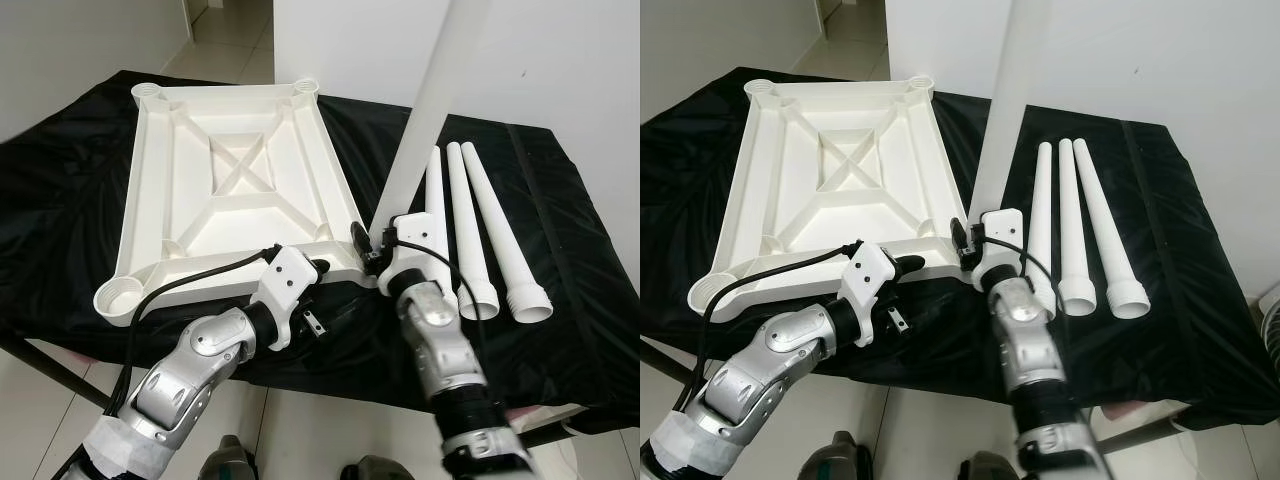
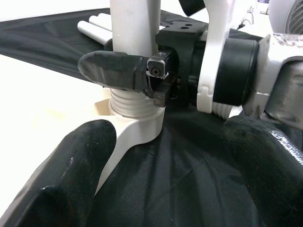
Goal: Building children table
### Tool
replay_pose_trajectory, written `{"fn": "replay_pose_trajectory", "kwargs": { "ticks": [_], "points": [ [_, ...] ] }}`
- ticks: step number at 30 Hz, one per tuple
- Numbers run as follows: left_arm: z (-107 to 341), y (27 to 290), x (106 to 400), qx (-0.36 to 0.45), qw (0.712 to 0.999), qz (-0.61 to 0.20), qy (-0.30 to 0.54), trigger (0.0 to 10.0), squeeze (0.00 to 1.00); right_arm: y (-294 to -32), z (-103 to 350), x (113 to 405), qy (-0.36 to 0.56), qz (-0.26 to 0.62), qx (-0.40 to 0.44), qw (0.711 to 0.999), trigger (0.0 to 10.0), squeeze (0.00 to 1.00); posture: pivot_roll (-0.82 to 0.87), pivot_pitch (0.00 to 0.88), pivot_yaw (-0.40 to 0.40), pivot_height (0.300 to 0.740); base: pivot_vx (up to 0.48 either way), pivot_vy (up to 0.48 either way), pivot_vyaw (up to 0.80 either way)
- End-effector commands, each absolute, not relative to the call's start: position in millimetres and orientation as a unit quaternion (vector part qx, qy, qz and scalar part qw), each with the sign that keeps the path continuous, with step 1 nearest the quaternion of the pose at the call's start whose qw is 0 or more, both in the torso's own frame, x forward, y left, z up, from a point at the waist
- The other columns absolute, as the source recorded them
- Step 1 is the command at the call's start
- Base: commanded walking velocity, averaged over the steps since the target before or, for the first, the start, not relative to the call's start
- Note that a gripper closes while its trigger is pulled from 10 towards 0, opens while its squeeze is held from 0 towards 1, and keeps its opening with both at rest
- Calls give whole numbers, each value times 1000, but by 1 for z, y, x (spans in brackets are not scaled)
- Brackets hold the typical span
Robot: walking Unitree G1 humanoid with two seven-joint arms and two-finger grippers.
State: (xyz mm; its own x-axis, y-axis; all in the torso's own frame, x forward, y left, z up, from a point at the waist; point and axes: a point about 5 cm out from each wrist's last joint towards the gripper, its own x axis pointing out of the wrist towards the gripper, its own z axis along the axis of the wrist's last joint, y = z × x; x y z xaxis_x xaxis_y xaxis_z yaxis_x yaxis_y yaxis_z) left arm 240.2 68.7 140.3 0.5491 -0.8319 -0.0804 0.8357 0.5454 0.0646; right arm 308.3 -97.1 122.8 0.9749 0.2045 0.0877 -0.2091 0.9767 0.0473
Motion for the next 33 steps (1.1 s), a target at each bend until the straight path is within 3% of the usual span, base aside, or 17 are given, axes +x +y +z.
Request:
{"fn": "replay_pose_trajectory", "kwargs": {
  "ticks": [1,3,4,5,6,18,19,22,33],
  "points": [
    [137,65,237,46,852,-521,30,10000,0,-94,116,306,-22,98,27,995,10000,0,40,4,-27,740,0,0,0],
    [137,65,237,46,852,-521,29,10000,0,-92,117,305,-23,98,25,995,10000,0,40,2,-26,740,0,0,0],
    [137,65,237,46,852,-521,29,10000,0,-92,118,304,-24,98,24,995,10000,376,40,2,-26,740,0,0,0],
    [138,65,237,46,852,-521,29,10000,0,-94,119,305,-28,96,27,995,10000,941,40,2,-28,740,0,0,0],
    [138,65,237,47,852,-521,29,10000,0,-95,121,306,-29,96,32,994,10000,1000,40,2,-28,740,0,0,0],
    [138,66,238,48,853,-519,28,10000,0,-117,137,315,-58,159,20,985,10000,1000,40,0,-27,740,0,0,0],
    [138,67,238,49,853,-519,28,10000,0,-121,139,316,-58,204,1,977,10000,0,41,0,-26,740,0,0,0],
    [139,67,238,50,853,-519,28,10000,0,-127,140,316,-52,276,-36,959,10000,0,42,0,-27,740,0,0,0],
    [139,67,239,50,854,-517,28,10000,0,-124,134,323,-31,382,-78,920,10000,0,42,0,-27,740,0,0,0]
  ]
}}
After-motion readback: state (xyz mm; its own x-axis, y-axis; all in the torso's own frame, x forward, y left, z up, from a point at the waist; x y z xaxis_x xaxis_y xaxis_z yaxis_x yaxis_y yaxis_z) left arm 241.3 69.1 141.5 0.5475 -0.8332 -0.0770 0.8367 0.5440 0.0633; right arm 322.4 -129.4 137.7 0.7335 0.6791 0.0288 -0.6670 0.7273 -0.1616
